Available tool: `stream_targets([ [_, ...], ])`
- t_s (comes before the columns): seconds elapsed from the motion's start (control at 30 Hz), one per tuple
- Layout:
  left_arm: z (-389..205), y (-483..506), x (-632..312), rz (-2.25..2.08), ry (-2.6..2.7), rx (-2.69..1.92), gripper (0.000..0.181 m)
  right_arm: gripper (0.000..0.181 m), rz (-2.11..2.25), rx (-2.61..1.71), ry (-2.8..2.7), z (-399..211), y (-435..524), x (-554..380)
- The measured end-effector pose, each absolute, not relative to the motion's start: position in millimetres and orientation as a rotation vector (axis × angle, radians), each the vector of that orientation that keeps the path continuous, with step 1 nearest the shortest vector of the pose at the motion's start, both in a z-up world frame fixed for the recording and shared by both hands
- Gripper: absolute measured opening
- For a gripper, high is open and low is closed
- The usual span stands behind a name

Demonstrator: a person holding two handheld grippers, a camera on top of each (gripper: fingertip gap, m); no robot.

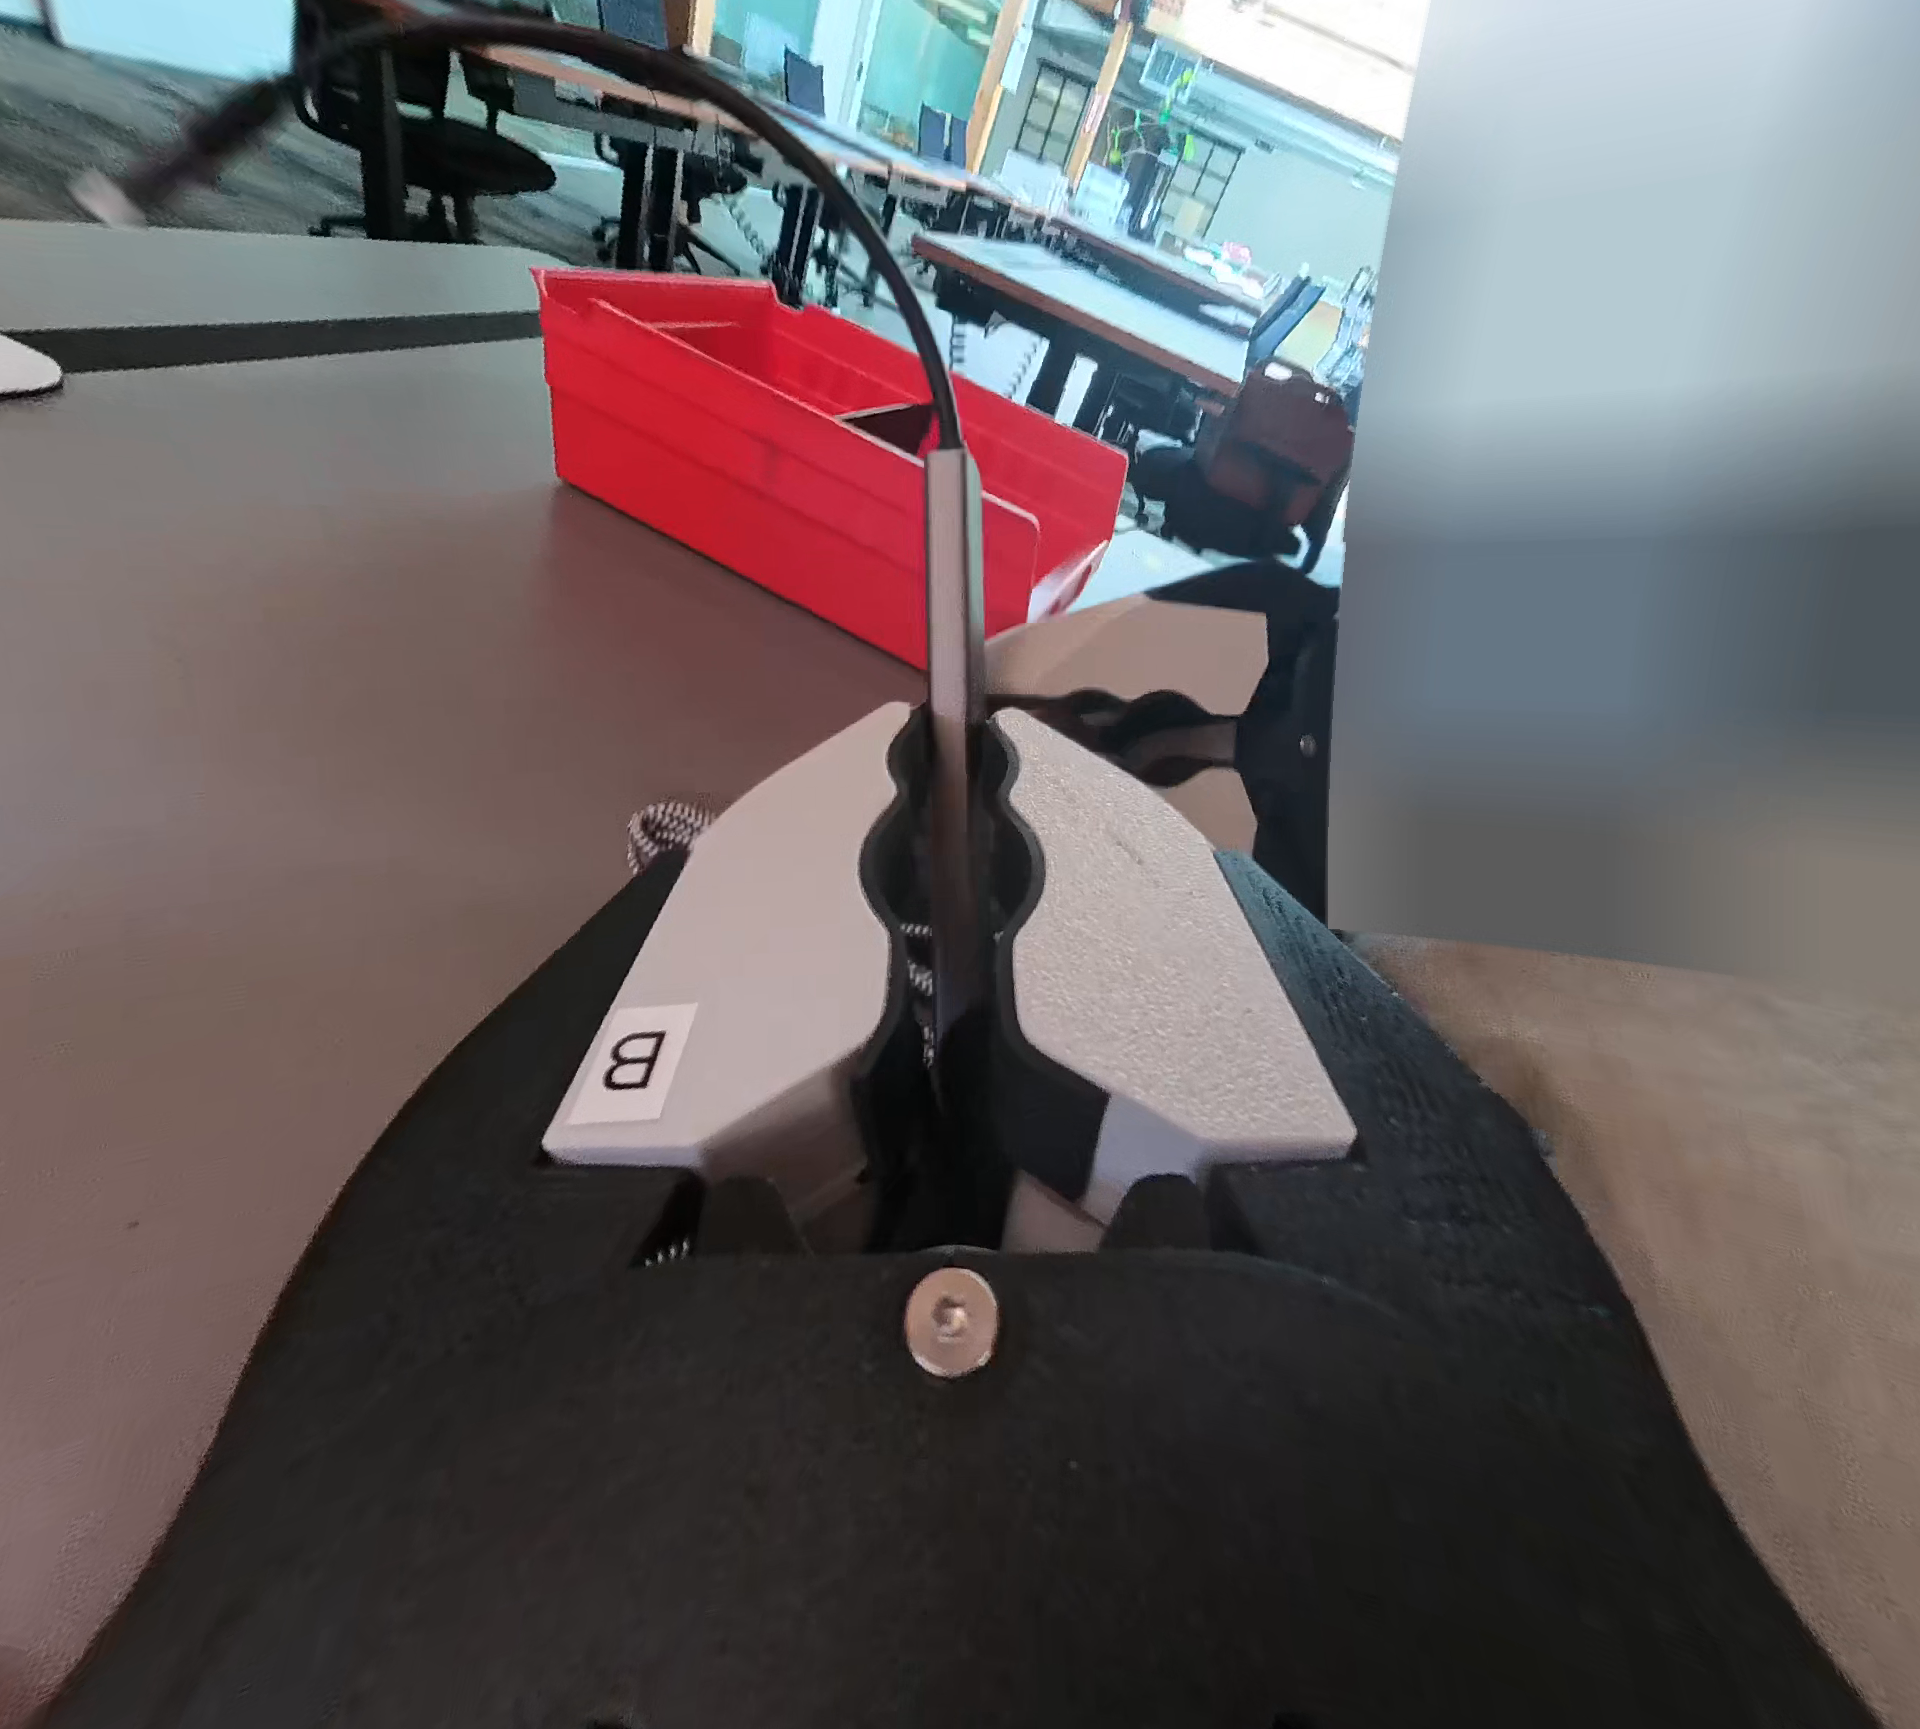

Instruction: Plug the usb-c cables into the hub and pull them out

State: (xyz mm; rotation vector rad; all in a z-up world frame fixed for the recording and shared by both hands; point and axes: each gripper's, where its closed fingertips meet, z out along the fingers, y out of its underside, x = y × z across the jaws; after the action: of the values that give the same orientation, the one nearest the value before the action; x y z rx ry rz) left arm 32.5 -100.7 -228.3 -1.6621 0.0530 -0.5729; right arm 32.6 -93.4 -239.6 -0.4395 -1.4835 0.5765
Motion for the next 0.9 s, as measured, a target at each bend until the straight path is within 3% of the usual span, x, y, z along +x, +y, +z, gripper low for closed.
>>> stream_targets([
  [0.17, -228, -104, 28, -0.522, 0.040, -1.661, 0.004, 0.011, 0.592, -0.471, -1.491, -246, -94, 34],
  [0.27, -172, -163, -45, -0.305, -0.162, -1.355, 0.000, 0.011, 0.683, -0.698, -1.428, -247, -29, 38],
  [0.37, -201, -108, 36, -0.461, 0.088, -1.594, 0.000, 0.011, 0.672, -0.526, -1.465, -229, -58, 25],
  [0.53, -212, -104, 9, -0.344, 0.116, -1.683, 0.000, 0.011, 0.732, -0.530, -1.498, -229, -60, 33],
  [0.57, -219, -99, 15, -0.332, 0.155, -1.725, 0.005, 0.011, 0.710, -0.535, -1.502, -228, -62, 33],
  [0.6, -226, -91, 13, -0.258, 0.124, -1.767, 0.060, 0.011, 0.678, -0.553, -1.506, -227, -63, 31],
  [0.63, -232, -86, 18, -0.207, 0.165, -1.804, 0.066, 0.011, 0.655, -0.577, -1.504, -227, -64, 29],
  [0.9, -229, -77, 4, 0.291, 0.232, -1.826, 0.048, 0.011, 0.642, -0.764, -1.421, -225, -63, 25],
])
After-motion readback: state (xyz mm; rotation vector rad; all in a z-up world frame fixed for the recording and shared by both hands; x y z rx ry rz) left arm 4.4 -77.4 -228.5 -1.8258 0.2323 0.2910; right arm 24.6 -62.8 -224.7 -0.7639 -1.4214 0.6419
